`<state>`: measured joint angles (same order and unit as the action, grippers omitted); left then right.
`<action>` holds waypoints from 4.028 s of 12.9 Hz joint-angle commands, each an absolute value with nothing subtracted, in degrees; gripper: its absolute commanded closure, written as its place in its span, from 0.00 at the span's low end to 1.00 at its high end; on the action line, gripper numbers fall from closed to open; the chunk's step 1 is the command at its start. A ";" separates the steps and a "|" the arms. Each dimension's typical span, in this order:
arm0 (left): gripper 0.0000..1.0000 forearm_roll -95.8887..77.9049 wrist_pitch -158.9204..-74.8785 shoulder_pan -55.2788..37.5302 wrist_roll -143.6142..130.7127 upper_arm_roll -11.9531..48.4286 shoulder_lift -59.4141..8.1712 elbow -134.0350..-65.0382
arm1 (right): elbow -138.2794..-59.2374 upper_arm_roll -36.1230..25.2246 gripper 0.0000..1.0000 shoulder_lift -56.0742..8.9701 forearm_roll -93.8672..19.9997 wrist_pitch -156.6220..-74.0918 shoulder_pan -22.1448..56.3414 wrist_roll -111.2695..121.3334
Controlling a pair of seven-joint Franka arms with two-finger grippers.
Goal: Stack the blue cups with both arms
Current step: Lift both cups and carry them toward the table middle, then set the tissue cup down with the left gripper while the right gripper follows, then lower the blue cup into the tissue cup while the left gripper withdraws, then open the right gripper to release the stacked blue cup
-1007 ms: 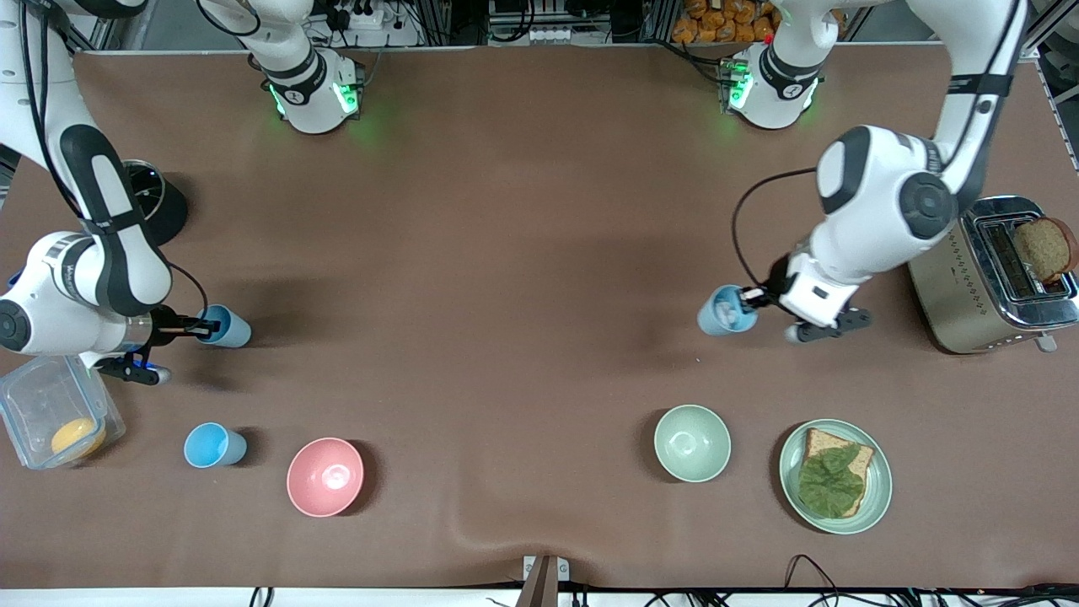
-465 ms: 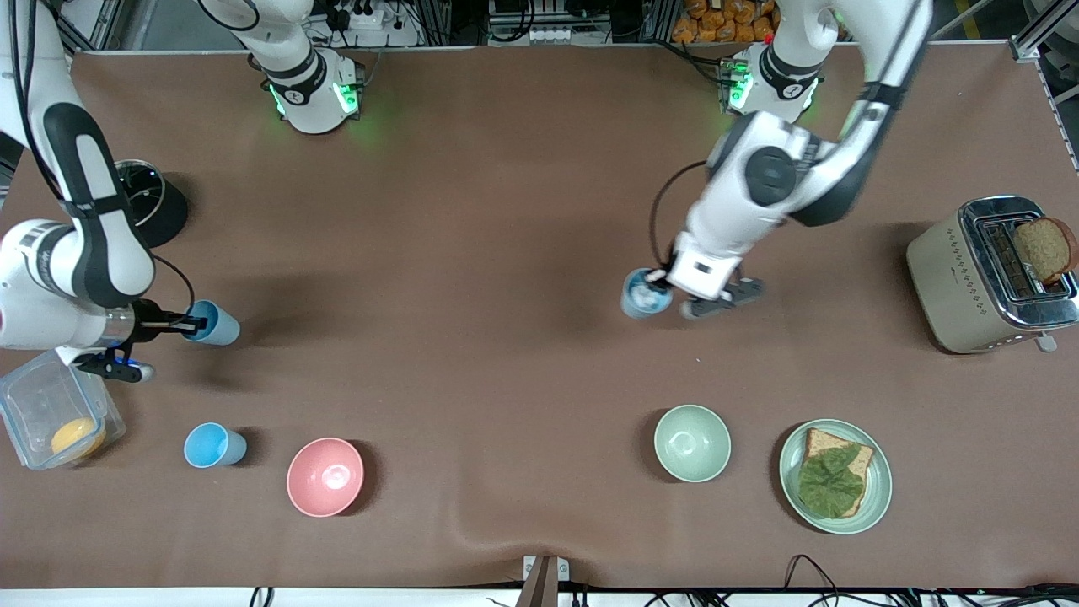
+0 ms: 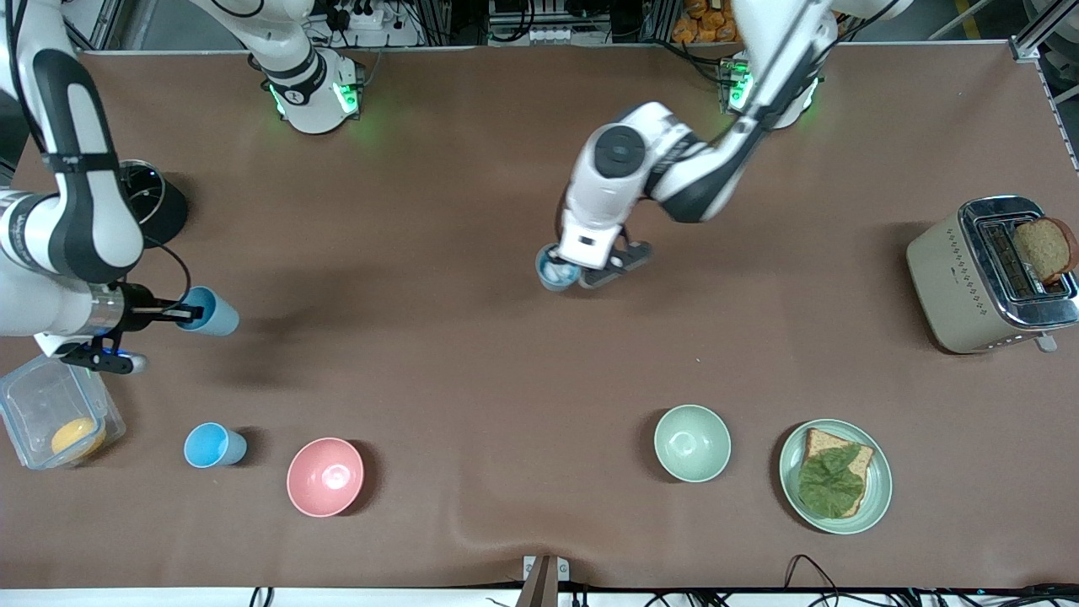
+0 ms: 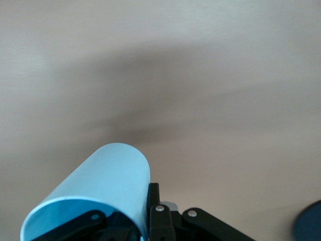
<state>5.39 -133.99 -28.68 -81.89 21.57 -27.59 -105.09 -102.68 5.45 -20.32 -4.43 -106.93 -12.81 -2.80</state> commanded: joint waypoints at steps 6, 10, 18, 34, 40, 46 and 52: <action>0.50 9.23 -133.86 -34.36 -92.54 20.74 -37.26 -97.38 | -103.10 5.36 1.00 -15.12 -11.25 -105.20 -1.43 -21.06; 0.00 9.58 -131.85 -32.96 -93.42 20.57 -32.19 -97.56 | -104.06 5.10 1.00 -12.84 -17.45 -105.21 2.02 -26.72; 0.00 8.61 -111.46 -13.39 -64.66 21.18 -11.00 -97.29 | -104.77 5.19 1.00 -14.06 -17.84 -112.75 19.40 -51.55; 0.00 3.87 -91.67 6.42 -15.05 18.29 -0.44 -88.42 | -105.47 5.10 1.00 -22.67 -17.58 -124.89 37.00 -77.34; 0.00 2.46 -90.18 1.32 -9.58 8.08 0.09 -87.89 | -106.08 5.10 1.00 -22.94 -17.58 -124.89 37.26 -77.69; 0.00 2.46 -90.09 1.32 -10.02 8.61 -0.09 -87.10 | -106.17 5.10 1.00 -23.73 -17.58 -125.07 38.93 -79.19; 0.00 2.37 -87.54 1.76 -9.49 8.18 0.26 -87.19 | -106.17 5.10 1.00 -24.70 -17.49 -126.12 39.29 -79.37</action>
<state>3.40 -89.39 1.55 -10.41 8.63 -0.54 -87.63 -106.10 5.79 -24.63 -16.94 -125.40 38.27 -78.34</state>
